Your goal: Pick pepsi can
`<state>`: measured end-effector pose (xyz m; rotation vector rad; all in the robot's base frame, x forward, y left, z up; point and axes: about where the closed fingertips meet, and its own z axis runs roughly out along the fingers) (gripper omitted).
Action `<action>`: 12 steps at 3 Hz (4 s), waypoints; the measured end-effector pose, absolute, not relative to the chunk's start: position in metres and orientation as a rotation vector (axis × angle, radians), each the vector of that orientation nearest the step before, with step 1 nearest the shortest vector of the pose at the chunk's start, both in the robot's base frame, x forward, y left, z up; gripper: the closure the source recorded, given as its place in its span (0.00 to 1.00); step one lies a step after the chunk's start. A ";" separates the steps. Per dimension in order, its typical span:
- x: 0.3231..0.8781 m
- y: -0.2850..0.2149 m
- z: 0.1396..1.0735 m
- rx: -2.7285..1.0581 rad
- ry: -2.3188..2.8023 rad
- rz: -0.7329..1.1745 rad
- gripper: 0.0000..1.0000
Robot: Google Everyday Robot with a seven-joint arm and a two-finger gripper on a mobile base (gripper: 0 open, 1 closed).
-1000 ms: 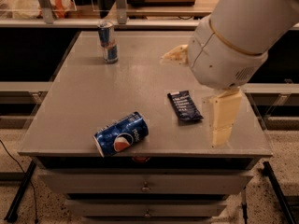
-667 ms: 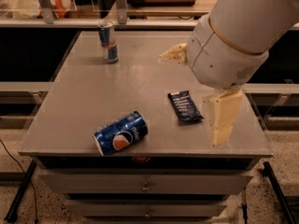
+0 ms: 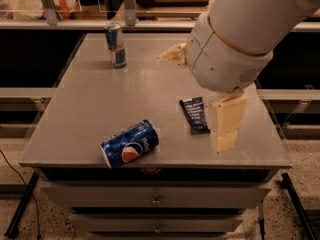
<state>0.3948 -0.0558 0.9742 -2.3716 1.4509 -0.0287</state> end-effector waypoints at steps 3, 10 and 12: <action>0.407 0.025 0.923 -2.536 1.188 0.094 0.00; 0.459 0.030 0.862 -2.617 1.284 0.006 0.87; 0.482 0.026 0.907 -2.590 1.234 0.044 1.00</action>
Offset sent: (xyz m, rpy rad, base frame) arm 0.0204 0.0913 -0.0651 0.0333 0.0914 0.2917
